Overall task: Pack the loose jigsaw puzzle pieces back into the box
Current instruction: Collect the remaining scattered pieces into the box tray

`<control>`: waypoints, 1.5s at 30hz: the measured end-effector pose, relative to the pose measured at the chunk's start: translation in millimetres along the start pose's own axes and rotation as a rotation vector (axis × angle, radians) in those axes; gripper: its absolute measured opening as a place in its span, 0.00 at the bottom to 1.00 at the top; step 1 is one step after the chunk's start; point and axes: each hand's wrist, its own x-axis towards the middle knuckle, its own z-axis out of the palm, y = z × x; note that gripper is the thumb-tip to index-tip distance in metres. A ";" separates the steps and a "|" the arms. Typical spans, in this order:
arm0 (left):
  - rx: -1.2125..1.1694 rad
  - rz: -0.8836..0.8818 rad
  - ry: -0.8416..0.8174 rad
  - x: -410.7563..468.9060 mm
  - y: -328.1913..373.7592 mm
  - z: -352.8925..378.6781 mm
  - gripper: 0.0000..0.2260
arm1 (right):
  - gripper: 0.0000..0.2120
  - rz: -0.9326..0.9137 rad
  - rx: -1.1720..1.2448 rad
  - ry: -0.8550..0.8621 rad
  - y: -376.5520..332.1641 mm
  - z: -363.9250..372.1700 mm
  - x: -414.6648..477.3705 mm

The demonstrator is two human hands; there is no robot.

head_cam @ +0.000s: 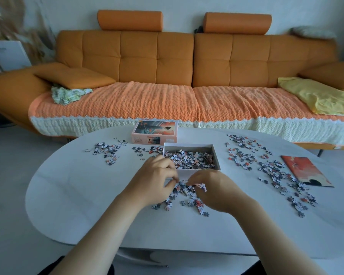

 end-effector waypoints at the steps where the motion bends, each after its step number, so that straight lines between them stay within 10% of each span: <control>1: -0.002 -0.003 0.002 -3.7 2.4 -2.1 0.04 | 0.16 0.003 -0.023 -0.025 -0.4 3.0 -2.7; 8: 0.002 -0.178 -0.339 -27.0 7.9 17.6 0.23 | 0.23 0.003 -0.052 -0.119 -6.6 21.7 -11.0; 14: -0.154 -0.237 -0.267 -29.3 20.8 13.5 0.19 | 0.19 0.105 0.080 -0.045 -3.2 3.6 -21.1; 19: 0.008 -0.291 -0.374 -39.9 12.0 0.3 0.29 | 0.31 0.266 -0.118 -0.299 -2.6 -4.7 -29.9; 25: -0.103 -0.357 -0.392 -38.9 24.5 11.2 0.25 | 0.18 0.270 -0.005 -0.229 -13.5 6.4 -22.2; 33: -0.082 -0.337 -0.397 -26.4 27.8 16.6 0.29 | 0.30 0.271 -0.144 -0.218 -19.5 14.3 -11.3; 45: -0.178 -0.344 -0.213 -16.7 22.1 21.1 0.09 | 0.07 0.261 0.053 -0.073 -21.7 19.7 6.7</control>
